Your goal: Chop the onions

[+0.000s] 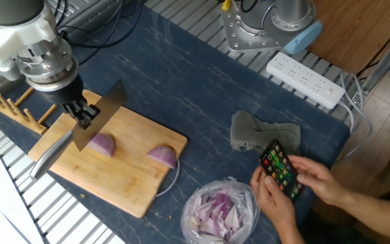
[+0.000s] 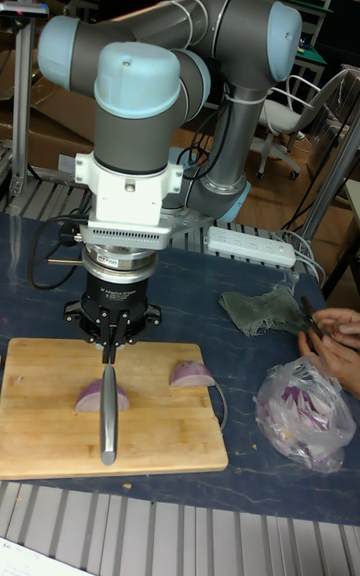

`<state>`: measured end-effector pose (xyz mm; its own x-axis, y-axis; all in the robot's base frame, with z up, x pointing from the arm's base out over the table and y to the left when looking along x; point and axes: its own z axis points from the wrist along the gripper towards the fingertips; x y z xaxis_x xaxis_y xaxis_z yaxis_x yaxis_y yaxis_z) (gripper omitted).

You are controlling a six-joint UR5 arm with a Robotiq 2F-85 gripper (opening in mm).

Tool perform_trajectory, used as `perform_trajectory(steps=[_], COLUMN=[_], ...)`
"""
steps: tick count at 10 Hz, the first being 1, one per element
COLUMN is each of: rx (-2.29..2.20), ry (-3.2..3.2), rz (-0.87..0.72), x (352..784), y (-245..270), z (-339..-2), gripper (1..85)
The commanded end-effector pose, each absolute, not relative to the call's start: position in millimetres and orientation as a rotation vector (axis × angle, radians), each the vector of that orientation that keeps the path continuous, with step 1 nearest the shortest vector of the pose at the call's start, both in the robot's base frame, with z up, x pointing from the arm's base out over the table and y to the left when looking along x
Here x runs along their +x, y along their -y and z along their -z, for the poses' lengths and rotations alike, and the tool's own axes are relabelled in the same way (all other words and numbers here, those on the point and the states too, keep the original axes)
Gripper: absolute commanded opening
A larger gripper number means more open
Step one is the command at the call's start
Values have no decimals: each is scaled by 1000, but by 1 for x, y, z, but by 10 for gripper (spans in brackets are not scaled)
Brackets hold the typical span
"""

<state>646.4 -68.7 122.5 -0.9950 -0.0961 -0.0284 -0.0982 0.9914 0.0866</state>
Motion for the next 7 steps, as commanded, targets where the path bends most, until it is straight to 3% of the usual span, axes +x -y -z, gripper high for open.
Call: perform_trajectory(steps=[1, 7], rx=[-131, -128], ry=[-3106, -3103], rz=[-169, -171], x=[643, 642], y=[70, 70], z=[-118, -115], gripper=[17, 17])
